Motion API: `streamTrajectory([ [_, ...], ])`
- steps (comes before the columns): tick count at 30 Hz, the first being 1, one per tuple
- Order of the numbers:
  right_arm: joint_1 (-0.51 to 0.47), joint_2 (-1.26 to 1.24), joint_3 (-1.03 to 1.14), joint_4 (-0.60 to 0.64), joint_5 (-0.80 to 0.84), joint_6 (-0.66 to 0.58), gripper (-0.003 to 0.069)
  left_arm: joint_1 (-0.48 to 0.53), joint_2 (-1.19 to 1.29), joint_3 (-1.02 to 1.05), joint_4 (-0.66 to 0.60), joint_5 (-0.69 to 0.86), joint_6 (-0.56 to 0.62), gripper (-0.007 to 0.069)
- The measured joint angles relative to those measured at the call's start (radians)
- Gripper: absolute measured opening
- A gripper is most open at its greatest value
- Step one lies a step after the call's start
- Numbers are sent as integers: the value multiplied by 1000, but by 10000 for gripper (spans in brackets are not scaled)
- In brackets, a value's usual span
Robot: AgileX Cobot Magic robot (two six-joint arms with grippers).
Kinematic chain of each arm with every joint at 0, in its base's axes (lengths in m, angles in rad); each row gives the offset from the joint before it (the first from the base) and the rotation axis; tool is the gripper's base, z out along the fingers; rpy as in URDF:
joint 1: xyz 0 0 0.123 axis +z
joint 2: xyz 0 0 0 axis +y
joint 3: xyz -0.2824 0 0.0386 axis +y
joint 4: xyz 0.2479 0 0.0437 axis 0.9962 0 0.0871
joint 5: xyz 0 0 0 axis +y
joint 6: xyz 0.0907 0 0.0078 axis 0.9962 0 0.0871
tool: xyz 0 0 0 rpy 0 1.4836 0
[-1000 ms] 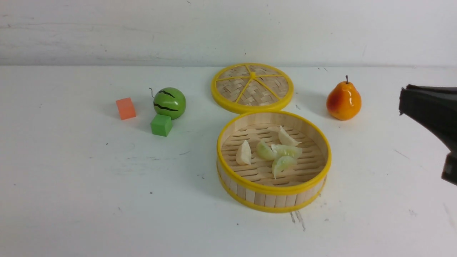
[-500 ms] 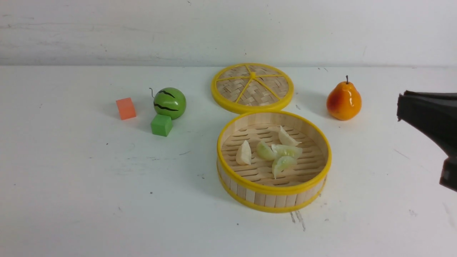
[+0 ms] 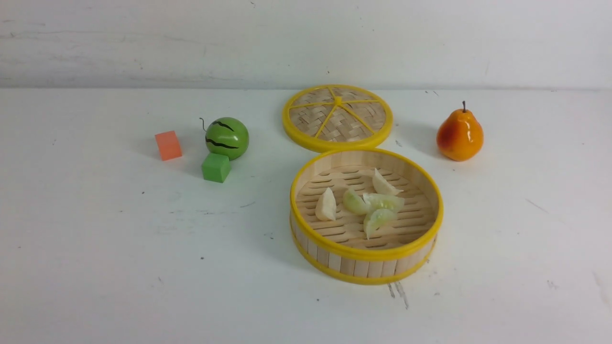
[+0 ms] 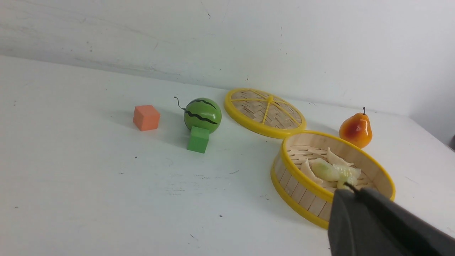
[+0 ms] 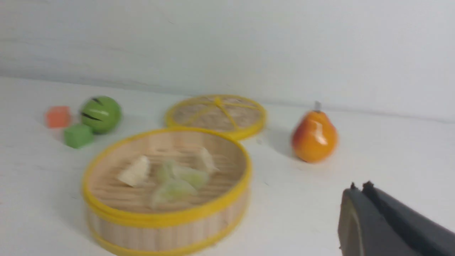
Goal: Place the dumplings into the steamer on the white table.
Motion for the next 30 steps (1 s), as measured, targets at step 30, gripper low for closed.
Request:
streamTrajectory([
  [30,-159,-243,177,-67,310,101,-21,0,0,0,0,0,0,-1],
])
